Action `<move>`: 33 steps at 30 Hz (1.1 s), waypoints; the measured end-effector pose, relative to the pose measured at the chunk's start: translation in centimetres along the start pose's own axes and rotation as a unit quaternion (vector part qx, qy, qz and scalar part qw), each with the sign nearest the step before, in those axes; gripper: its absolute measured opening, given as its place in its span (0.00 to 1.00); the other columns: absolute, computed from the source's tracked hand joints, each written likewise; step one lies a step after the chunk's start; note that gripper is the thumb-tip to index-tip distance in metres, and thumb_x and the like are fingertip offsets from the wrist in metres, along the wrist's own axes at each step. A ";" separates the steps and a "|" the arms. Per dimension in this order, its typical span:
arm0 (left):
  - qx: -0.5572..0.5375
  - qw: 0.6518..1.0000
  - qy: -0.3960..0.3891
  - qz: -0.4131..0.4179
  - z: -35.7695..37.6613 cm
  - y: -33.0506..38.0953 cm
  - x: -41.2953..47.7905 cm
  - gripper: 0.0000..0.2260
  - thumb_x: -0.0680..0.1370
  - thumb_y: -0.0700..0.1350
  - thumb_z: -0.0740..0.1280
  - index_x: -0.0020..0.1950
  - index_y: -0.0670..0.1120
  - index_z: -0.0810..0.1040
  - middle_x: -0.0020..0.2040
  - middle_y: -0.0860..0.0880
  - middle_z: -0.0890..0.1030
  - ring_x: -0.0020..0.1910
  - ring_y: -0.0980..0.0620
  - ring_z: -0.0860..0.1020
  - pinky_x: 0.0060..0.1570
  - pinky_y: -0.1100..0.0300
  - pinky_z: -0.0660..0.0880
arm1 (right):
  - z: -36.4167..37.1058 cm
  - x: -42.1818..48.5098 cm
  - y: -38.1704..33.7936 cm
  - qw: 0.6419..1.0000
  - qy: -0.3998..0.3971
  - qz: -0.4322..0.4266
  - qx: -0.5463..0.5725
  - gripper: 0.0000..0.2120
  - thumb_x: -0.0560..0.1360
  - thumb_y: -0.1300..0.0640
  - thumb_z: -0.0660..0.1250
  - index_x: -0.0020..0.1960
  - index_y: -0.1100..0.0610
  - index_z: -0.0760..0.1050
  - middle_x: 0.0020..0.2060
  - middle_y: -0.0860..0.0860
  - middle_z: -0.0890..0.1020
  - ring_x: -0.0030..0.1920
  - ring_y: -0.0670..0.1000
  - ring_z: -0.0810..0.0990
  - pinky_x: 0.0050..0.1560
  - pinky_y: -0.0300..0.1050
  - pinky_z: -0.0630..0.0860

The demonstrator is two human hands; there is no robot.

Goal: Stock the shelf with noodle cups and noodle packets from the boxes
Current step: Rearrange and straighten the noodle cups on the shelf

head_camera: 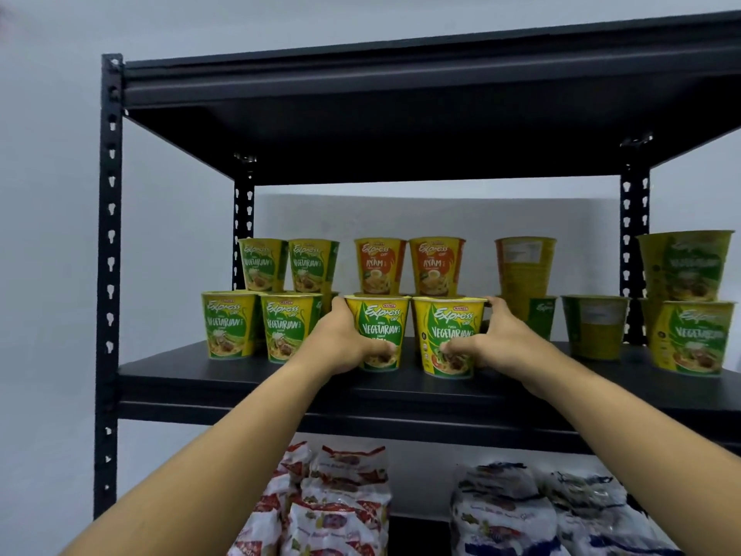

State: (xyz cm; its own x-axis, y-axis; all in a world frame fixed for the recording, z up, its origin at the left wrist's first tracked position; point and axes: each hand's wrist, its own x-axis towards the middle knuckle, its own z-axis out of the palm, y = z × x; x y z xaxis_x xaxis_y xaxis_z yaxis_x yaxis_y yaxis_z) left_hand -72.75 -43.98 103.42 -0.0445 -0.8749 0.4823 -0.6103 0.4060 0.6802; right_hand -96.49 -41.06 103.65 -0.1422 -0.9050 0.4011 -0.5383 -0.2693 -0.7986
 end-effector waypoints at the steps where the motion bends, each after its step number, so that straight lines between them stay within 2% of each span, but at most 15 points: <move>1: 0.004 1.000 0.001 -0.003 0.0 0.0 0.2 0.38 0.68 0.55 0.83 0.68 0.46 0.64 0.59 0.49 0.78 0.57 0.48 0.77 0.56 0.53 0.74 | 0.2 0.1 -0.1 1.000 0.003 0.001 -0.003 0.43 0.65 0.52 0.84 0.70 0.49 0.61 0.56 0.49 0.79 0.54 0.53 0.81 0.60 0.58 0.80; 3: 0.002 1.000 0.006 -0.005 0.1 0.0 0.3 0.41 0.67 0.56 0.83 0.70 0.46 0.63 0.61 0.48 0.78 0.60 0.47 0.77 0.60 0.51 0.75 | 0.5 0.1 -0.3 1.000 0.010 0.000 -0.009 0.41 0.65 0.52 0.83 0.68 0.49 0.62 0.55 0.48 0.79 0.54 0.52 0.81 0.59 0.57 0.80; 5: -0.013 1.000 0.009 -0.004 0.2 -0.4 0.4 0.42 0.67 0.56 0.83 0.72 0.46 0.63 0.62 0.49 0.78 0.61 0.47 0.77 0.61 0.51 0.75 | 0.6 0.0 -0.2 1.000 0.015 -0.004 0.000 0.41 0.67 0.52 0.83 0.71 0.50 0.62 0.51 0.45 0.79 0.51 0.49 0.80 0.56 0.51 0.79; 8: -0.050 0.999 0.007 0.005 0.4 -1.2 0.4 0.36 0.69 0.53 0.82 0.70 0.48 0.66 0.58 0.53 0.79 0.57 0.50 0.78 0.56 0.54 0.73 | 0.9 -0.4 0.3 1.000 0.021 -0.014 0.014 0.46 0.68 0.51 0.82 0.77 0.51 0.59 0.53 0.45 0.77 0.51 0.47 0.78 0.53 0.47 0.74; 11: -0.098 0.995 -0.004 -0.001 0.5 -1.8 0.6 0.31 0.72 0.48 0.81 0.69 0.48 0.69 0.57 0.53 0.80 0.56 0.52 0.78 0.56 0.54 0.72 | 0.8 -0.8 0.4 0.999 0.019 -0.024 0.014 0.47 0.69 0.50 0.81 0.79 0.51 0.57 0.55 0.46 0.75 0.51 0.45 0.75 0.48 0.43 0.72; 15: -0.122 0.992 -0.014 -0.011 0.5 -2.0 0.8 0.26 0.74 0.44 0.79 0.66 0.49 0.70 0.58 0.50 0.81 0.59 0.50 0.79 0.63 0.49 0.75 | 0.7 -0.7 0.5 1.000 0.000 -0.019 0.004 0.44 0.69 0.50 0.81 0.77 0.50 0.60 0.57 0.46 0.76 0.55 0.48 0.75 0.55 0.47 0.71; 18: -0.129 0.991 -0.016 -0.012 0.5 -2.2 0.9 0.24 0.74 0.43 0.78 0.65 0.50 0.71 0.57 0.50 0.82 0.59 0.49 0.79 0.64 0.49 0.75 | 0.8 -0.5 0.7 1.000 -0.009 -0.019 -0.011 0.42 0.68 0.51 0.82 0.75 0.49 0.63 0.61 0.48 0.79 0.56 0.49 0.77 0.56 0.48 0.73; 21: -0.126 0.992 -0.013 -0.005 0.6 -2.2 0.9 0.24 0.75 0.44 0.78 0.65 0.50 0.70 0.58 0.51 0.82 0.59 0.49 0.79 0.66 0.47 0.75 | 0.8 -0.9 0.6 0.999 0.006 -0.031 -0.032 0.40 0.68 0.48 0.81 0.74 0.49 0.65 0.64 0.49 0.79 0.56 0.48 0.76 0.56 0.47 0.73; 26: -0.109 0.994 -0.013 -0.001 0.5 -2.2 0.7 0.22 0.76 0.45 0.77 0.63 0.52 0.69 0.58 0.52 0.80 0.59 0.51 0.78 0.61 0.51 0.73 | 1.0 -1.5 0.4 0.994 0.023 -0.056 -0.096 0.38 0.71 0.45 0.78 0.74 0.51 0.65 0.66 0.50 0.78 0.54 0.46 0.72 0.53 0.44 0.69; 30: -0.104 0.994 -0.017 -0.001 0.4 -2.1 0.5 0.22 0.77 0.45 0.76 0.66 0.52 0.69 0.58 0.52 0.80 0.59 0.51 0.78 0.60 0.53 0.72 | 1.0 -1.6 0.4 0.990 0.022 -0.051 -0.127 0.36 0.71 0.42 0.77 0.73 0.51 0.66 0.68 0.50 0.77 0.63 0.50 0.76 0.54 0.44 0.70; 33: -0.090 0.996 -0.015 -0.003 0.4 -2.2 0.5 0.21 0.77 0.46 0.76 0.65 0.51 0.71 0.58 0.52 0.81 0.59 0.50 0.78 0.62 0.50 0.73 | 1.1 -1.5 0.3 0.988 0.020 -0.049 -0.142 0.34 0.72 0.41 0.76 0.72 0.51 0.68 0.68 0.50 0.77 0.65 0.51 0.76 0.54 0.44 0.69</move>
State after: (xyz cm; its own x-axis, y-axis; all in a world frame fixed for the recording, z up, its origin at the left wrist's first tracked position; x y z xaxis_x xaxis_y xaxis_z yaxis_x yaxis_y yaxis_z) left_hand -71.75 -45.41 101.95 -0.0674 -0.8835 0.4636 -0.4591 0.4400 0.7718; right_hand -95.57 -40.13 102.28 -0.1063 -0.8639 0.4923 -0.7618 -0.2475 -0.5987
